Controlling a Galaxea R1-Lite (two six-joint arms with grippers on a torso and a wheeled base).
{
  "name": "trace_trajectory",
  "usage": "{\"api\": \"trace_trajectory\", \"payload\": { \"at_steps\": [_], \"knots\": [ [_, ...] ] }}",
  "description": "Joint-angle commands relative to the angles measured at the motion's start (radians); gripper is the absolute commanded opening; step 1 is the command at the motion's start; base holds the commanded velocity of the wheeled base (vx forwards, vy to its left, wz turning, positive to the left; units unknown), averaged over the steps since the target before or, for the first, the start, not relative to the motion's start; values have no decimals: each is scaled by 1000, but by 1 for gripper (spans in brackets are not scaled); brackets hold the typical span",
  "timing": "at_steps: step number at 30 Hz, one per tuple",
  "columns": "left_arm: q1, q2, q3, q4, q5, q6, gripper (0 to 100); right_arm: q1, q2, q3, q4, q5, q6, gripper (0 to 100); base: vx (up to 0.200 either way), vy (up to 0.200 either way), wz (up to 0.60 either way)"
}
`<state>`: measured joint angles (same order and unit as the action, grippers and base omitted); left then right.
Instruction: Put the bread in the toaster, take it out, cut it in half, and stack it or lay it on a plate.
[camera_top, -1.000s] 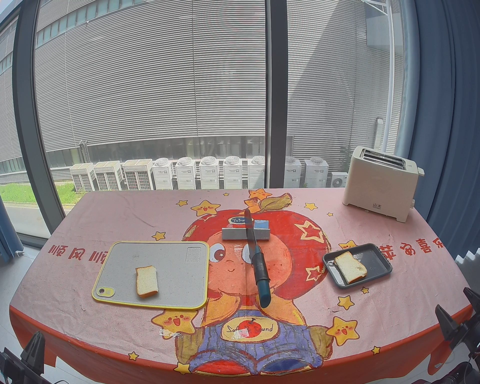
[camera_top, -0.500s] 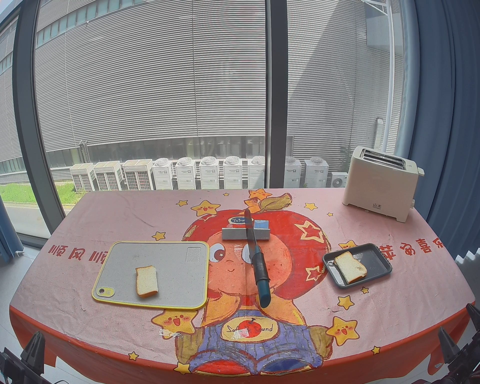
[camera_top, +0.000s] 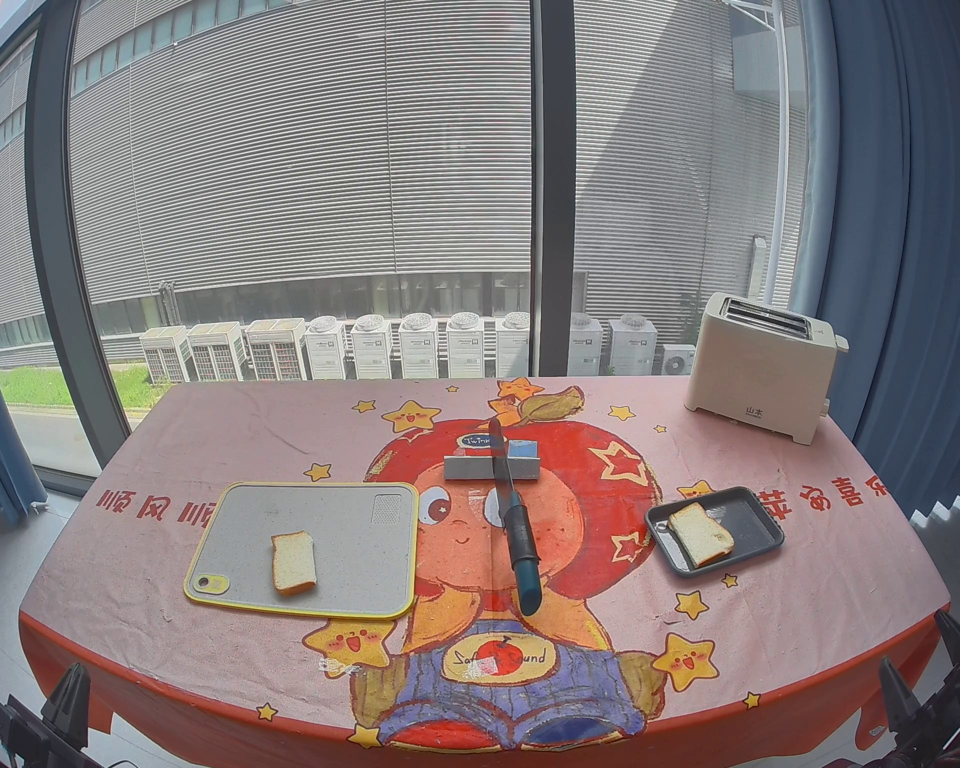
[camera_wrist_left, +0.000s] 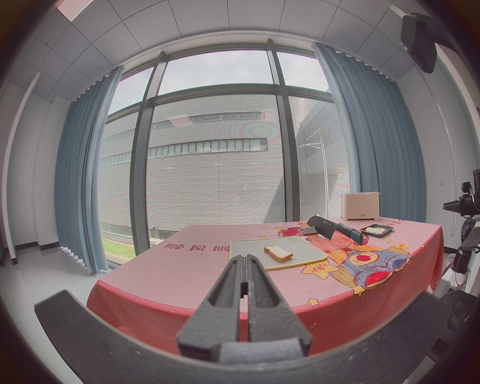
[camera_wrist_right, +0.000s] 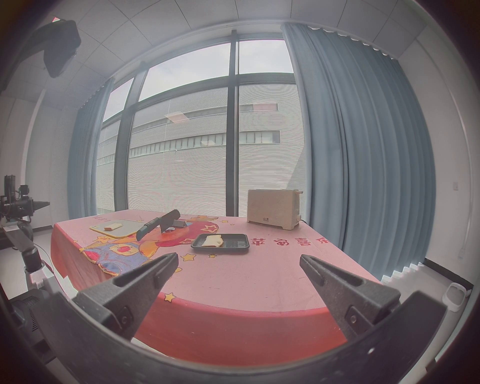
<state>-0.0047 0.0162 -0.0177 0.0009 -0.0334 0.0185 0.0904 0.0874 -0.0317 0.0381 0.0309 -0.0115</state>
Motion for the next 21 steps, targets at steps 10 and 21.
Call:
{"api": "trace_trajectory", "payload": {
  "at_steps": [10, 21],
  "knots": [
    [0, -16, 16, 1, 0, 0, 0, -98, -61, 24, -18, -48, 1, 100, 0, 0, 0],
    [0, -16, 16, 1, 0, 0, 0, -89, -84, 30, -37, -46, 16, 100, 0, 0, 0]
  ]
}}
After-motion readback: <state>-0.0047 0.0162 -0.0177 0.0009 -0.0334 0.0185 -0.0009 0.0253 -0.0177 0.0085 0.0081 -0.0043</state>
